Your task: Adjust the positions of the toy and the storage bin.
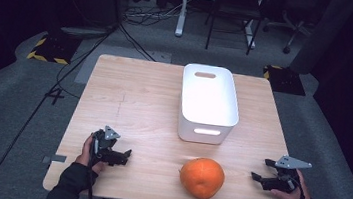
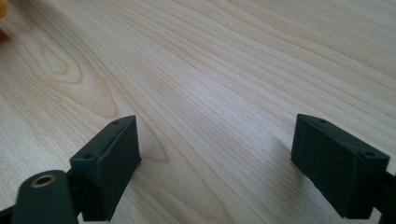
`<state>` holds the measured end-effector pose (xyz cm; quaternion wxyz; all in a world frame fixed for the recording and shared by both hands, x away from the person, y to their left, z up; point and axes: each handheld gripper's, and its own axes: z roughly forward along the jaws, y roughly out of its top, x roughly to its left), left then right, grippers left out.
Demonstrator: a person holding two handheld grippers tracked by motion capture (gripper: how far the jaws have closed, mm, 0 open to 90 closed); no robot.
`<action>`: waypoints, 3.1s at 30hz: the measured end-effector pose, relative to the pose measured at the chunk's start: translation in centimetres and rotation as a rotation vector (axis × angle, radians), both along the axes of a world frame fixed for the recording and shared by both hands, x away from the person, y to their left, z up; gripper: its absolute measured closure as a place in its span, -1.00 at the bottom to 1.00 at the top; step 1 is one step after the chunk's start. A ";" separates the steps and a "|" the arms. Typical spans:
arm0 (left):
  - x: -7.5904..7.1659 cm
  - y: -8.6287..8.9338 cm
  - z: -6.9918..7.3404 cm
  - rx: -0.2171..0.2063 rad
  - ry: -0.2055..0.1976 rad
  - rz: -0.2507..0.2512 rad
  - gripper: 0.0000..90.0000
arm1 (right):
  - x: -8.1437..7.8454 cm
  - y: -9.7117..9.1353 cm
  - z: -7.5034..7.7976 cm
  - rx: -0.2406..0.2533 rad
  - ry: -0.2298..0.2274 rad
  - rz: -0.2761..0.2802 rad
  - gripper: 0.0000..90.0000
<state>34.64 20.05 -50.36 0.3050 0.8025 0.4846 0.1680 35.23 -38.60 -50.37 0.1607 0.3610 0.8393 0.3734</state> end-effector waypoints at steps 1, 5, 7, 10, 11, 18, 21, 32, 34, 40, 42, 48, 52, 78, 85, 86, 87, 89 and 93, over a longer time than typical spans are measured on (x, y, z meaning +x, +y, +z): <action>-0.2 -0.1 0.0 -0.005 -0.003 -0.009 -0.99 | 0.0 0.0 0.0 0.000 -0.001 0.001 -0.65; -0.8 -0.1 0.0 0.002 -0.001 -0.053 -0.99 | -0.1 0.0 0.0 0.003 0.004 0.005 -0.65; -1.0 -0.1 0.0 0.004 -0.003 -0.072 -0.99 | -0.1 -0.1 0.1 0.006 0.009 0.010 -0.64; -1.1 0.0 0.0 0.001 0.001 -0.099 -1.00 | -0.2 -0.1 0.3 0.007 0.009 0.028 -0.54; -1.1 0.0 0.0 0.002 0.002 -0.107 -1.00 | -0.3 0.0 0.5 0.009 0.004 0.040 -0.54; -1.2 0.1 0.0 0.010 -0.006 -0.133 -0.99 | -1.3 1.6 2.6 0.041 -0.046 0.125 -0.52; -1.2 0.1 0.0 0.010 -0.005 -0.133 -0.99 | -1.8 2.8 3.6 0.035 -0.067 0.171 -0.49; -1.2 0.1 0.0 0.006 -0.005 -0.135 -0.99 | -3.0 5.2 5.9 0.064 -0.098 0.272 -0.51; -1.2 0.1 0.0 0.006 -0.005 -0.136 -0.99 | -3.1 5.6 6.1 0.052 -0.106 0.288 -0.52; -1.2 0.1 0.0 0.006 -0.002 -0.135 -0.99 | -3.3 7.1 7.0 0.064 -0.119 0.337 -0.53; -1.2 0.1 0.0 0.008 -0.006 -0.135 -0.99 | -3.4 7.5 7.3 0.066 -0.128 0.348 -0.53; -1.2 0.1 0.0 0.005 -0.004 -0.137 -0.99 | -3.7 8.8 8.3 0.084 -0.144 0.383 -0.53; -1.2 0.1 0.0 0.008 -0.006 -0.135 -0.99 | -3.7 9.8 8.9 0.086 -0.153 0.412 -0.54; -1.2 0.1 0.0 0.006 -0.004 -0.136 -0.99 | -4.6 14.3 9.6 0.108 -0.144 0.550 -0.57; -1.2 0.1 0.0 0.007 -0.006 -0.135 -0.99 | -4.1 15.3 9.3 0.088 -0.130 0.564 -0.64; -1.2 0.1 0.0 0.006 -0.004 -0.135 -0.99 | -4.0 15.6 9.2 0.088 -0.127 0.568 -0.65; -1.2 0.1 0.0 0.009 -0.006 -0.134 -0.99 | -3.9 15.7 9.2 0.087 -0.121 0.567 -0.65; -1.2 0.1 0.0 0.005 -0.004 -0.136 -0.99 | -3.7 15.8 9.0 0.089 -0.112 0.574 -0.66; -1.2 0.1 0.0 0.006 -0.005 -0.136 -0.99 | -3.2 16.2 8.4 0.085 -0.079 0.594 -0.68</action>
